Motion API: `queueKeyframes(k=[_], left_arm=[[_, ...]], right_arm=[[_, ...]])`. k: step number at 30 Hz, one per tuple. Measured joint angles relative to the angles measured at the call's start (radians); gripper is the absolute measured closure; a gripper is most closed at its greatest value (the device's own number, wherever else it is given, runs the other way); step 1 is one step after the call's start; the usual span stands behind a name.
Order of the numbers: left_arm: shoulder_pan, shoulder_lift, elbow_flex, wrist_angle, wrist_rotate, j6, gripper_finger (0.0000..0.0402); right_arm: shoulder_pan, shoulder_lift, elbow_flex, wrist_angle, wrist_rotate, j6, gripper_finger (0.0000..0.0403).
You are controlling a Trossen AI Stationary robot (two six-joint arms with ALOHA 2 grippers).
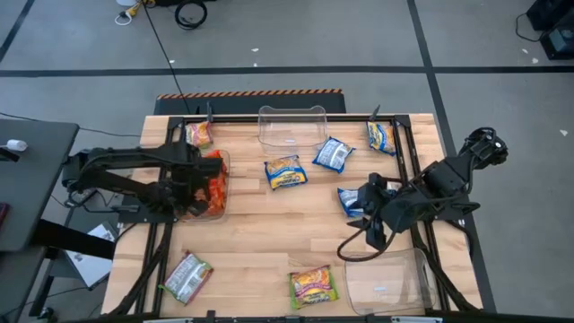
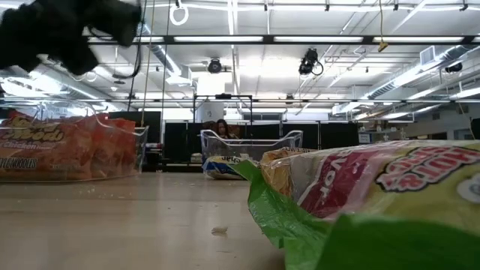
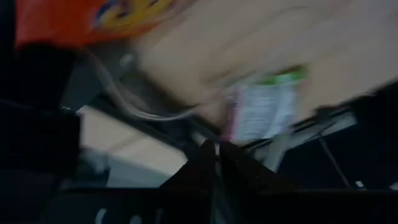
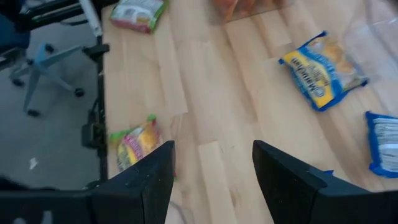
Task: Sort Maruchan noodles
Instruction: Put the blue noodles into the middle transparent bin
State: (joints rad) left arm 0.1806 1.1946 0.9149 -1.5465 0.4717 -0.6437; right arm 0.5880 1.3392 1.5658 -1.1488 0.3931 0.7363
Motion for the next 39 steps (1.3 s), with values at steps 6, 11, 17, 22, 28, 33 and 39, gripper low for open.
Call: queueKeyframes(k=[6, 11, 17, 22, 28, 33, 39], left_arm=[[-0.051, -0.016, 0.163, 0.312, -0.335, -0.112, 0.0372], [-0.176, -0.010, 0.142, 0.816, -0.649, -0.098, 0.0370], [-0.238, 0.169, 0.123, 1.094, -0.703, 0.039, 0.0311], [-0.240, 0.380, 0.123, 1.304, -0.712, 0.276, 0.0222], [-0.242, 0.557, 0.123, 1.485, -0.869, 0.600, 0.0155], [-0.237, 0.642, 0.124, 1.520, -0.982, 0.741, 0.0148], [-0.227, 0.720, 0.124, 1.527, -1.022, 0.812, 0.0148]], right_arm=[[0.007, 0.000, 0.000, 0.004, 0.097, -0.029, 0.0183], [-0.001, 0.000, 0.000, 0.002, 0.143, -0.079, 0.0183], [-0.006, -0.002, 0.000, -0.041, 0.202, -0.078, 0.0183], [-0.039, -0.003, 0.000, -0.112, 0.188, -0.102, 0.0183], [-0.101, -0.023, 0.000, -0.205, 0.183, -0.171, 0.0183], [-0.178, -0.049, 0.000, -0.232, 0.183, -0.240, 0.0183], [-0.259, -0.074, 0.000, -0.226, 0.182, -0.335, 0.0183]])
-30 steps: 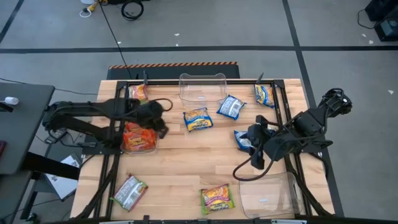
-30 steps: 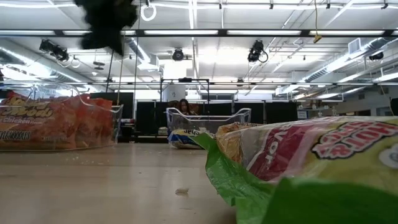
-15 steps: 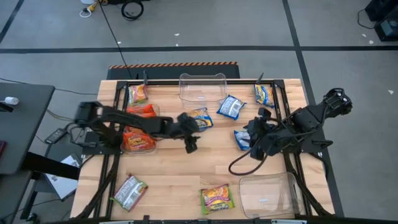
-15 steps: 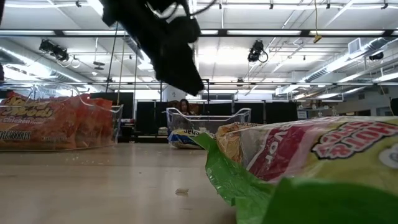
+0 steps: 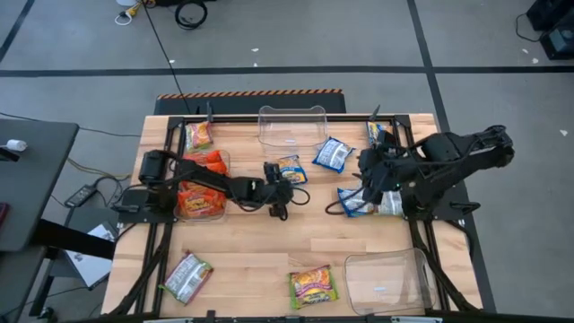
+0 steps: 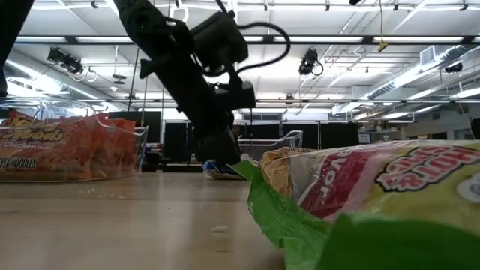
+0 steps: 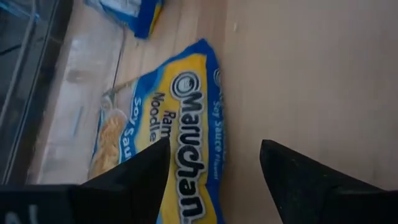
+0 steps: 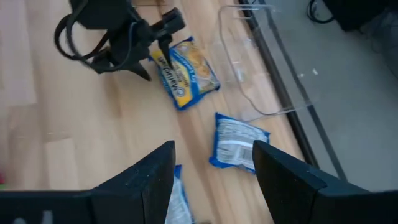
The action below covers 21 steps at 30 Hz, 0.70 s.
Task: Sort Maruchan noodles
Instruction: Put the blue noodles into the middle transparent bin
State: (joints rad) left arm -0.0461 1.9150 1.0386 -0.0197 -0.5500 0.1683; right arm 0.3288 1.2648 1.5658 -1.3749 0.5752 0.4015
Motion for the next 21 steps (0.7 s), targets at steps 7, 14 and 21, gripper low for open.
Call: queueKeyframes(k=[7, 14, 21], left_arm=[[0.033, 0.005, 0.000, -0.031, -0.039, -0.053, 0.0195], [0.067, 0.005, 0.001, -0.052, 0.040, -0.080, 0.0327], [0.055, 0.002, 0.239, -0.388, 0.183, -0.235, 0.0385]], right_arm=[[-0.066, -0.008, 0.000, 0.012, -0.050, -0.066, 0.0183], [-0.084, -0.008, 0.000, 0.013, -0.053, -0.084, 0.0183], [-0.083, -0.008, 0.000, 0.013, -0.112, -0.015, 0.0183]])
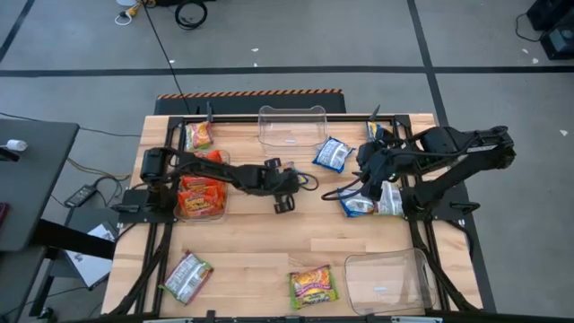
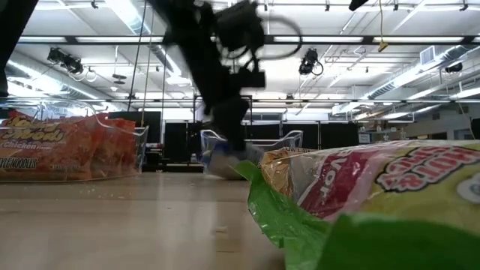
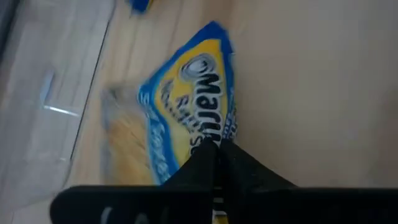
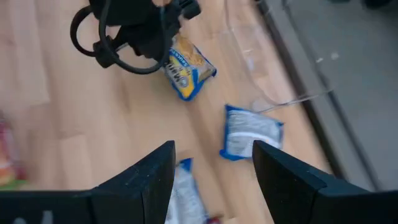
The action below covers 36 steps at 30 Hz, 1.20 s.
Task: Sort Maruchan noodles
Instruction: Put the blue noodles into the middle transparent bin
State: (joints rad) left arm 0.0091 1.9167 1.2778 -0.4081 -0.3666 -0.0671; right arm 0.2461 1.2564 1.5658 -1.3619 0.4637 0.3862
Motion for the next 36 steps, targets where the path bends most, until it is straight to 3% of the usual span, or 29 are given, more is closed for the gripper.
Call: queueKeyframes(k=[7, 12, 17, 21, 30, 36], left_arm=[[0.067, -0.002, 0.398, -0.308, 0.051, -0.253, 0.0385], [0.205, -0.013, 0.535, -0.324, 0.050, -0.386, 0.0387], [0.387, -0.017, 0.516, -0.227, 0.062, -0.559, 0.0387], [0.454, -0.007, 0.442, -0.118, 0.071, -0.712, 0.0387], [0.426, -0.005, 0.284, 0.100, -0.044, -1.168, 0.0386], [0.391, -0.006, 0.239, 0.049, -0.134, -1.288, 0.0385]], right_arm=[[0.047, 0.000, 0.000, 0.012, -0.043, 0.186, 0.0183], [0.110, 0.000, 0.000, 0.045, -0.043, 0.310, 0.0183], [0.166, 0.000, 0.000, 0.074, -0.008, 0.396, 0.0183], [0.193, 0.000, 0.000, 0.101, 0.043, 0.392, 0.0183], [0.121, 0.000, 0.000, 0.108, 0.069, 0.148, 0.0183], [0.005, 0.001, 0.000, 0.113, 0.056, -0.093, 0.0183]])
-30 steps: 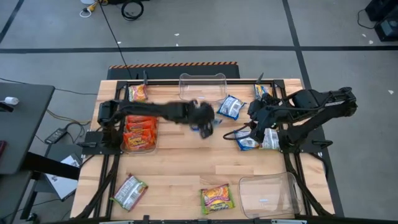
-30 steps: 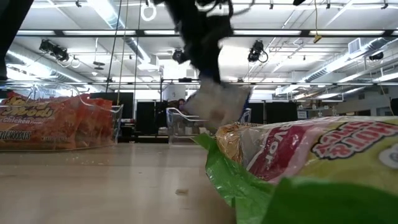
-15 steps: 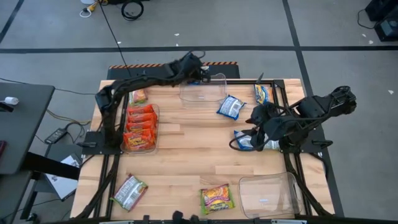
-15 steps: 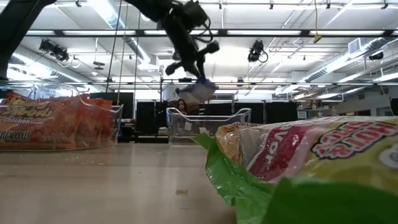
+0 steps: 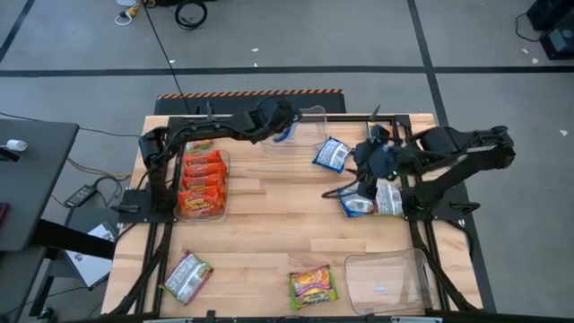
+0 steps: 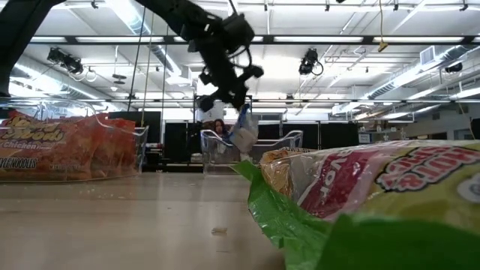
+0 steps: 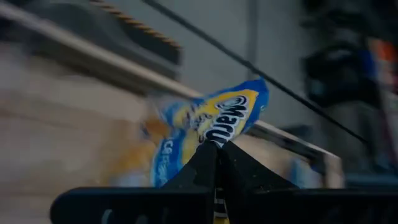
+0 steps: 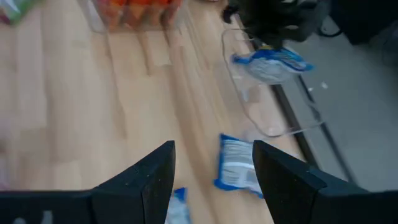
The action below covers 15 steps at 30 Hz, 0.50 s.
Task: Sort Maruchan noodles
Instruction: Put the blue noodles into the middle transparent bin
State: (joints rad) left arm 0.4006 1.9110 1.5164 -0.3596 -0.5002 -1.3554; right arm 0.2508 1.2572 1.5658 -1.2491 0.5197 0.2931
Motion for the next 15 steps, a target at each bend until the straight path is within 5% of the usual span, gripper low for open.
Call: queueKeyframes(k=[8, 15], left_arm=[[0.009, 0.000, -0.113, -0.070, -0.041, -0.128, 0.0384], [0.033, -0.002, -0.111, -0.084, -0.069, 0.126, 0.0384]], right_arm=[[-0.124, 0.000, 0.000, 0.004, -0.107, -0.223, 0.0183], [-0.179, 0.000, 0.000, 0.009, -0.190, -0.292, 0.0183]])
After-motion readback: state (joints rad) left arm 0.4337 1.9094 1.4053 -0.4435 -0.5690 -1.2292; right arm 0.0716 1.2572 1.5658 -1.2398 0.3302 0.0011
